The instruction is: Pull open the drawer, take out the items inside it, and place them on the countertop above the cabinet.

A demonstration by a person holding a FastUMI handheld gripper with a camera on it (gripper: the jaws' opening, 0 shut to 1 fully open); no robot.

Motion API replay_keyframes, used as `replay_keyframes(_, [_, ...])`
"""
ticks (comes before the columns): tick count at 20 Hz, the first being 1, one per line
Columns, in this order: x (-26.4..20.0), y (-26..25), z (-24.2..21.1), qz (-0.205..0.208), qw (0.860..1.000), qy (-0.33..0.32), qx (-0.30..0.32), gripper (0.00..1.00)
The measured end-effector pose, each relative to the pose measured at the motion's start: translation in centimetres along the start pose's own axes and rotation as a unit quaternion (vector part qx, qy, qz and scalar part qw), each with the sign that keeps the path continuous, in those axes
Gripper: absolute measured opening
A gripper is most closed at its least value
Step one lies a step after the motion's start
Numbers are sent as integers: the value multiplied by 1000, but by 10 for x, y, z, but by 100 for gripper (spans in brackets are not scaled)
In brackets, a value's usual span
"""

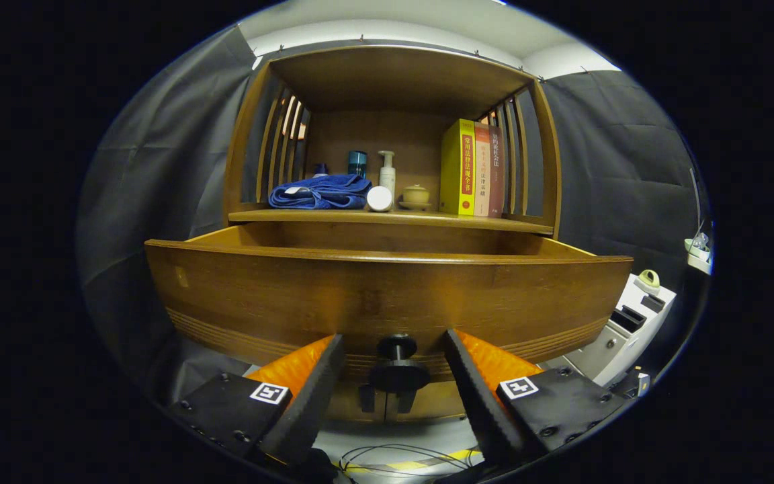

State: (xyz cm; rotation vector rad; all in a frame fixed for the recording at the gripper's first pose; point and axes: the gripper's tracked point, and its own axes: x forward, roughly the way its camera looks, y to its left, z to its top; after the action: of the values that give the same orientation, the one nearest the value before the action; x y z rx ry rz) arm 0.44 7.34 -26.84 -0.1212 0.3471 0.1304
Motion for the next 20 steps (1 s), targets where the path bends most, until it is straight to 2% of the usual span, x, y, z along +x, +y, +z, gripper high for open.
replay_keyframes(20, [97, 1, 11, 3, 999, 19, -40, 99])
